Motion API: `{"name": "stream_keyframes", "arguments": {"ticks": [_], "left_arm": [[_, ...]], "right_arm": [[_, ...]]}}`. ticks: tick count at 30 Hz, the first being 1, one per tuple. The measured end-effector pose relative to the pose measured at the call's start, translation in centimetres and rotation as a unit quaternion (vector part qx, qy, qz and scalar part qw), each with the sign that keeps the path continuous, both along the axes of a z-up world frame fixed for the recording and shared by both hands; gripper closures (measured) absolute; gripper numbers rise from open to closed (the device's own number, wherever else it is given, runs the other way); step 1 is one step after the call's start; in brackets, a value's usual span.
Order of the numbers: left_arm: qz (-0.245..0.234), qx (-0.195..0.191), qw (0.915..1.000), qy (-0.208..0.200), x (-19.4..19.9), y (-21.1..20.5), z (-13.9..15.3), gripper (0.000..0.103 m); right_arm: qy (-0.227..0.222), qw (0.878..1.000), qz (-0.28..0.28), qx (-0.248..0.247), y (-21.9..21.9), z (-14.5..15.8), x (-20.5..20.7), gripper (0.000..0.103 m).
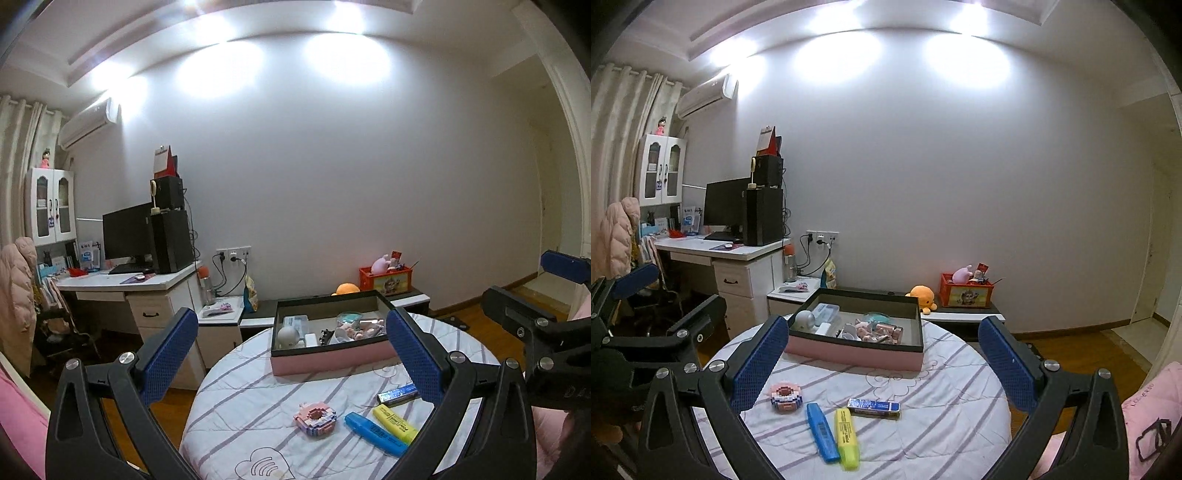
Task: Organize rigid objects
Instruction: 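Withdraw both tools from the box back over the bed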
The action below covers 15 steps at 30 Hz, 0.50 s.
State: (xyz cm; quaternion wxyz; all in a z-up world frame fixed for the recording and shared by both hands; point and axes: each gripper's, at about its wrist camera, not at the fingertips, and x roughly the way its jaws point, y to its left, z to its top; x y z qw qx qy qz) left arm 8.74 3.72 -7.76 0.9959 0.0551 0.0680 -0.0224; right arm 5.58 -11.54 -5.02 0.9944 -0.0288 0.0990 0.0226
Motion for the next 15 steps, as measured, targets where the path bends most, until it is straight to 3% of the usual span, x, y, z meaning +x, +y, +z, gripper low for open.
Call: {"name": "stream_keyframes", "arguments": {"ticks": [9,15], "left_arm": [[0.003,0.009,1.0,-0.001,-0.5,-0.3,-0.1,0.0],[0.0,0.008,0.9996,0.027,0.5,-0.5,-1.1,0.0]], "right_arm": [[0.001,1.0,0.002,-0.001,0.0,-0.2,-0.4,0.0],[0.014,1.0,0.0,-0.007,0.2,-1.0,0.1,0.0]]}}
